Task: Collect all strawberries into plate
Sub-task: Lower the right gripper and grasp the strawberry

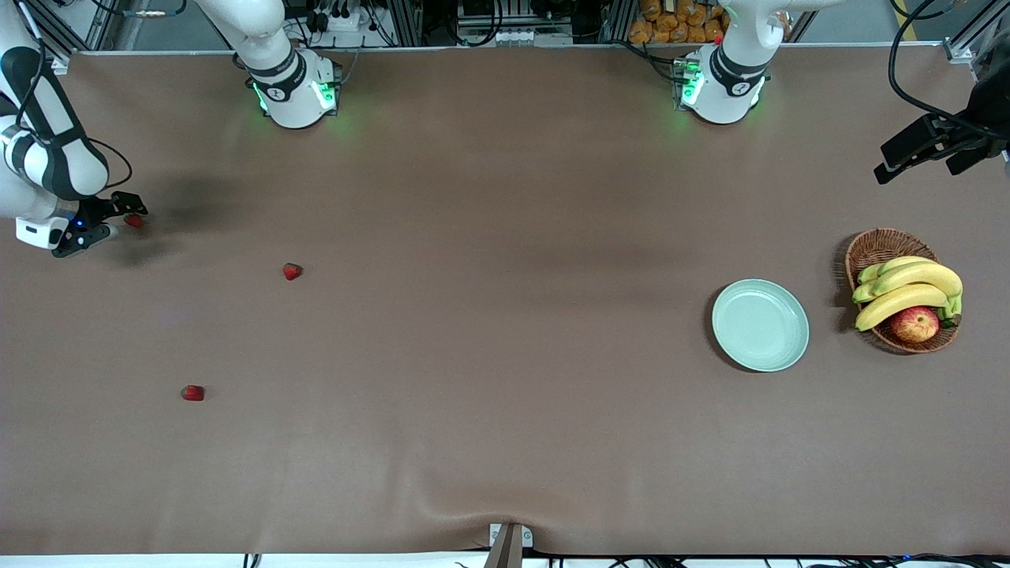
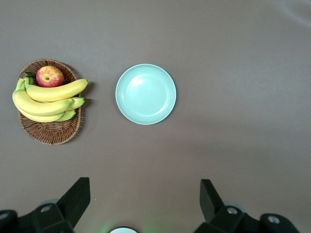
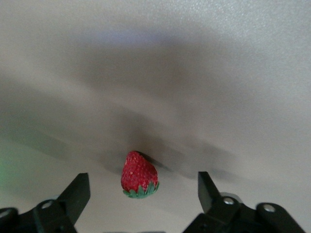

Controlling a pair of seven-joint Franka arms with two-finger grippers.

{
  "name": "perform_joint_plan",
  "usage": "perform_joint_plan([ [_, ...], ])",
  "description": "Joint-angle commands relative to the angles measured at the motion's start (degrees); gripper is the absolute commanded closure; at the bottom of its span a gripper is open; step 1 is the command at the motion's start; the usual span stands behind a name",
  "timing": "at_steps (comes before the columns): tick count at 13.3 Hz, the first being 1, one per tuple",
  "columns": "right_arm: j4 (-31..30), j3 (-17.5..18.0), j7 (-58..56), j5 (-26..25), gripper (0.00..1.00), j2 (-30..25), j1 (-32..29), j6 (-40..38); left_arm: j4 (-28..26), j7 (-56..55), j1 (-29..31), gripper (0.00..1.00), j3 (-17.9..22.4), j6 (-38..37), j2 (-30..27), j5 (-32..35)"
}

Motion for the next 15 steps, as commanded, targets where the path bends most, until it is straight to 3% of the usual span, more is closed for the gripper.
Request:
perform_joint_plan([
  [1,-1.47,0.86,-4.58,-1.54,0.35,0.51,-2.23,4.19,0.76,1.18,0.36,0.00,0.07,-0.47,0.13,-0.62],
  [6,-1.47,0.86,-4.50,-1.54,1.00,0.51,-2.41,3.76,0.76,1.18,0.44,0.00,0.16,-0.38,0.22,-0.53],
  [12,0.20,2.00,-7.48,-0.84,1.00,-3.61,-1.62,1.13,0.76,1.18,0.36,0.00,0.86,-0.38,0.22,-0.62],
  [15,5.80,8.31,-8.10,2.31,1.00,-5.72,-1.71,-7.19,0.76,1.18,0.36,0.00,0.86,-0.38,0.48,-0.62],
])
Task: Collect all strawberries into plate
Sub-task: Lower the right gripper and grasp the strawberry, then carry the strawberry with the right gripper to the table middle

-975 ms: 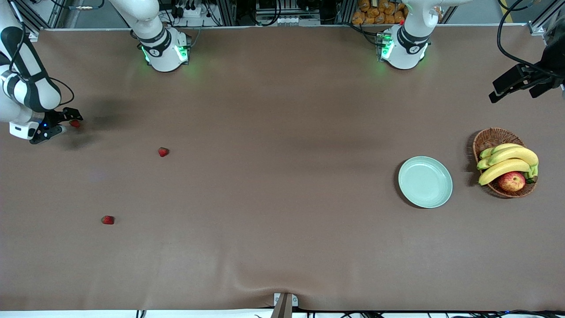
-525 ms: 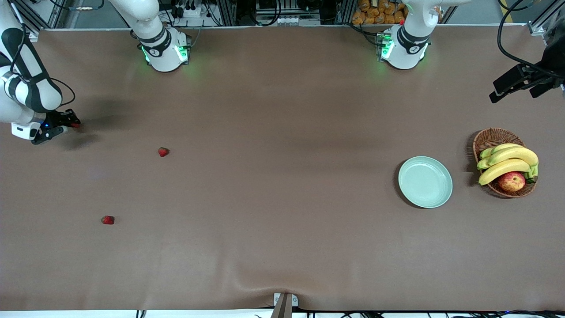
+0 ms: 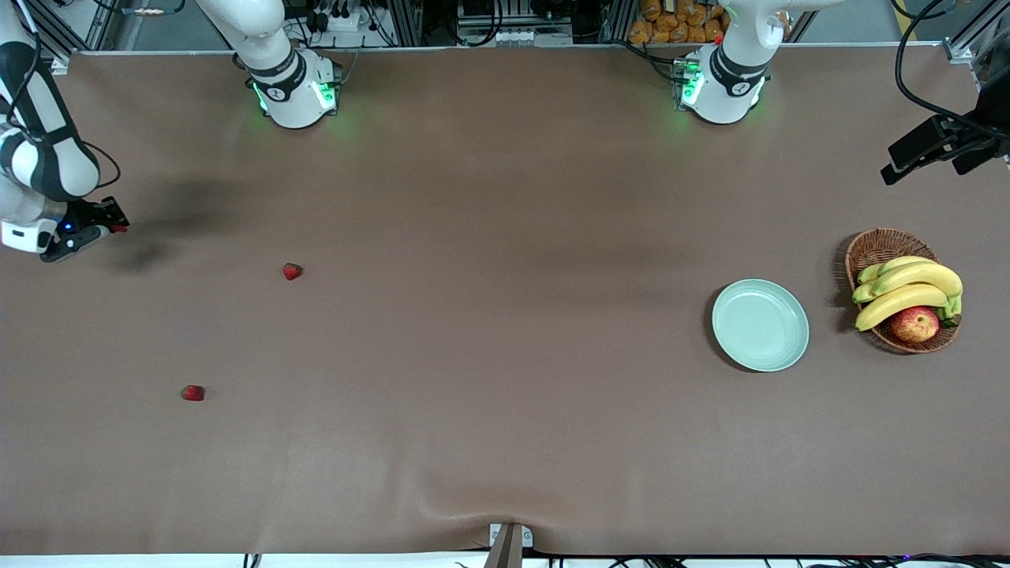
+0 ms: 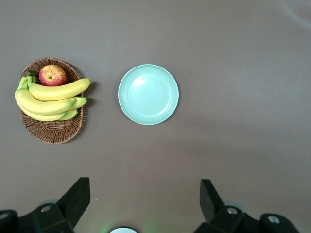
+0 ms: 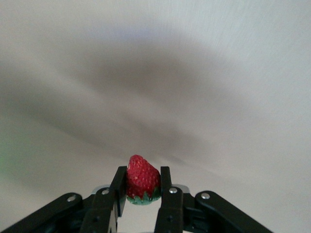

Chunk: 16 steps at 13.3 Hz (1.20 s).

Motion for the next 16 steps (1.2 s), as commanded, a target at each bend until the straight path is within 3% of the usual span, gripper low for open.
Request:
perform_joint_plan([
  [1,5.53,7.01,-3.49,3.68,1.00,-2.72,-1.61,-7.92,0.76,1.18,0.31,0.00,0.06,-0.38,0.37,-0.71],
  [6,14.16,16.25,-2.35,9.40,1.00,-2.02,0.22,-10.77,0.76,1.18,0.31,0.00,0.06,-0.38,0.46,-0.71],
  [13,23.83,16.44,18.00,9.49,1.00,1.76,20.33,-10.86,0.76,1.18,0.31,0.00,0.06,-0.12,0.72,-0.62],
  [16,24.28,16.44,29.78,9.58,1.00,2.64,28.59,-10.51,0.76,1.18,0.31,0.00,0.06,-0.12,0.72,-0.62],
])
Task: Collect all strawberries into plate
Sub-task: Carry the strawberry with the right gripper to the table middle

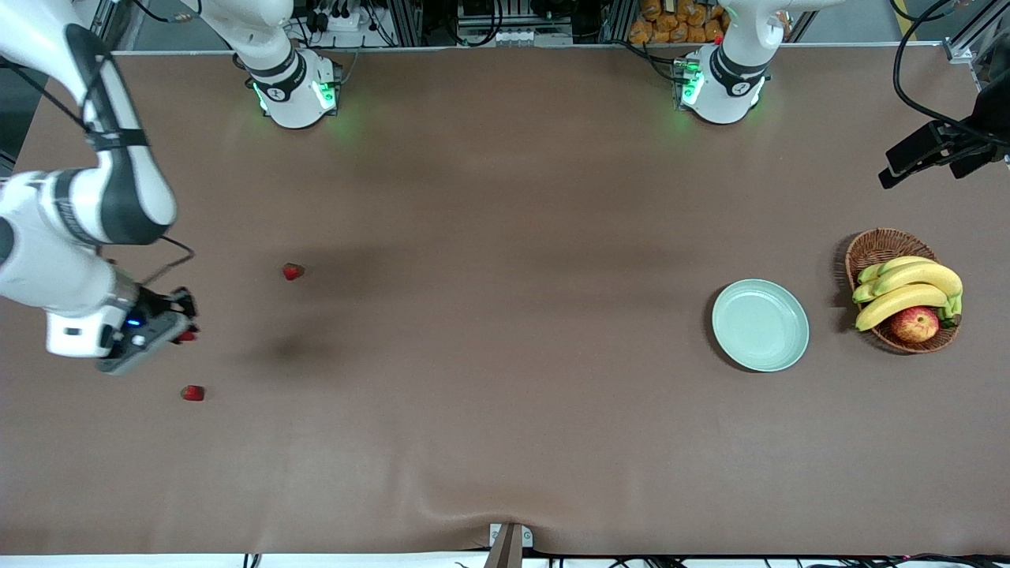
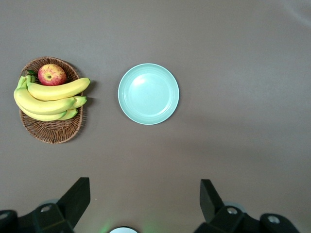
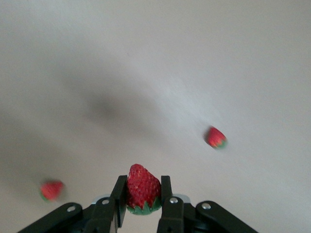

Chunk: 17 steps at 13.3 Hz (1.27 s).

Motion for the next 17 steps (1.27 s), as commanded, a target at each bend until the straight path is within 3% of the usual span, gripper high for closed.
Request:
perform_joint_plan([
  [1,2.12,-0.49,9.57,0.81,1.00,1.40,7.58,-0.69,0.76,1.18,0.31,0.00,0.04,-0.19,0.32,-0.62],
  [4,3.35,-0.49,19.25,3.27,1.00,2.19,16.46,-0.43,0.76,1.18,0.31,0.00,0.04,-0.19,0.32,-0.62],
  [6,6.24,-0.49,22.52,4.94,1.00,5.60,22.34,1.58,0.76,1.18,0.31,0.00,0.04,-0.19,0.40,-0.62],
  [12,13.19,-0.75,29.45,5.91,1.00,19.40,38.96,19.06,0.76,1.09,0.22,0.00,0.04,-0.11,0.84,-0.71],
  [14,17.13,-2.50,33.76,5.65,1.00,24.14,45.02,22.50,0.76,1.18,0.22,0.00,0.04,-0.10,0.85,-0.71],
  [17,24.60,-8.47,36.84,5.91,1.00,31.08,54.17,25.76,0.67,0.66,-0.13,0.00,-0.05,-0.10,0.84,-0.53],
])
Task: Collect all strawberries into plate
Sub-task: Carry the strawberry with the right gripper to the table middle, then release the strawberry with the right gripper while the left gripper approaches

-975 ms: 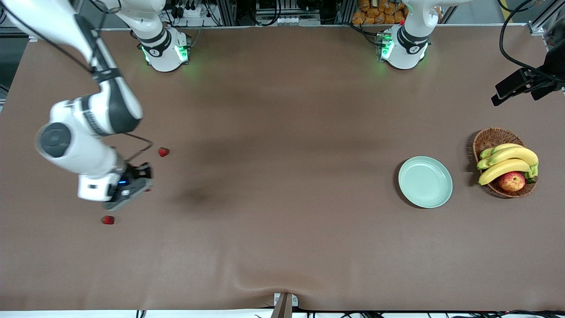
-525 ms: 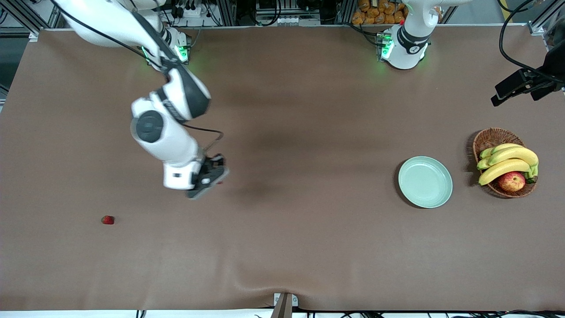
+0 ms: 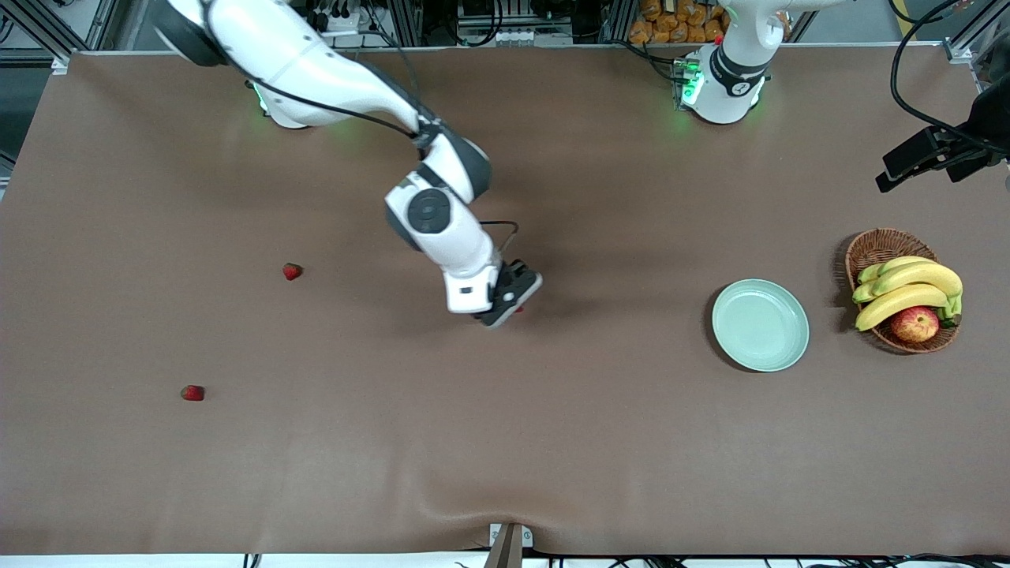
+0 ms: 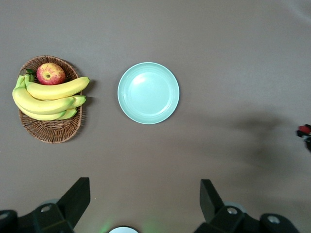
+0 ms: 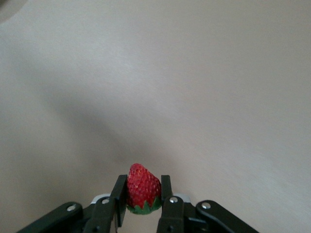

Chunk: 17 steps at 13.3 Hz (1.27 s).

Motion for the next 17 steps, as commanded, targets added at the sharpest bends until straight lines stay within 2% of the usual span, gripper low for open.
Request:
perform_joint_plan([
  [1,9.97,-3.92,4.09,0.24,0.99,7.97,6.33,1.20,0.49,0.21,0.19,0.00,0.06,-0.12,2.04,-0.10],
  [5,14.39,-6.48,8.50,0.15,0.81,12.39,11.26,2.34,0.40,-0.23,-0.16,0.00,-0.02,-0.12,3.28,-0.09],
  [6,14.39,-7.00,8.59,0.07,0.64,12.39,11.45,2.35,0.40,-0.23,-0.16,0.00,-0.02,-0.04,4.50,-0.35],
  [7,14.31,-7.09,8.59,-0.02,0.08,12.13,11.36,2.26,0.49,-0.23,0.10,0.00,-0.11,-0.04,6.69,-0.62],
  [8,13.87,-7.35,8.50,-0.02,0.00,11.34,10.92,2.17,0.58,-0.23,0.19,0.00,-0.11,-0.04,8.98,-1.14],
  [10,12.47,-8.58,8.50,-0.02,0.00,7.93,9.61,0.86,0.67,-0.15,0.02,0.00,-0.11,1.53,9.53,-1.67],
  [11,9.85,-8.59,8.33,0.07,0.00,4.69,8.04,-1.24,0.67,-0.06,0.28,0.00,-0.11,1.89,9.44,-2.72],
  [14,5.88,-8.67,8.50,0.07,0.00,-3.23,3.99,-10.62,0.58,-1.10,-0.86,0.00,-0.29,2.77,11.37,-3.87],
  [17,0.44,-8.68,8.07,0.07,0.00,-10.26,-2.94,-14.53,0.14,-8.99,-1.99,0.00,-0.90,8.20,13.65,-6.77],
])
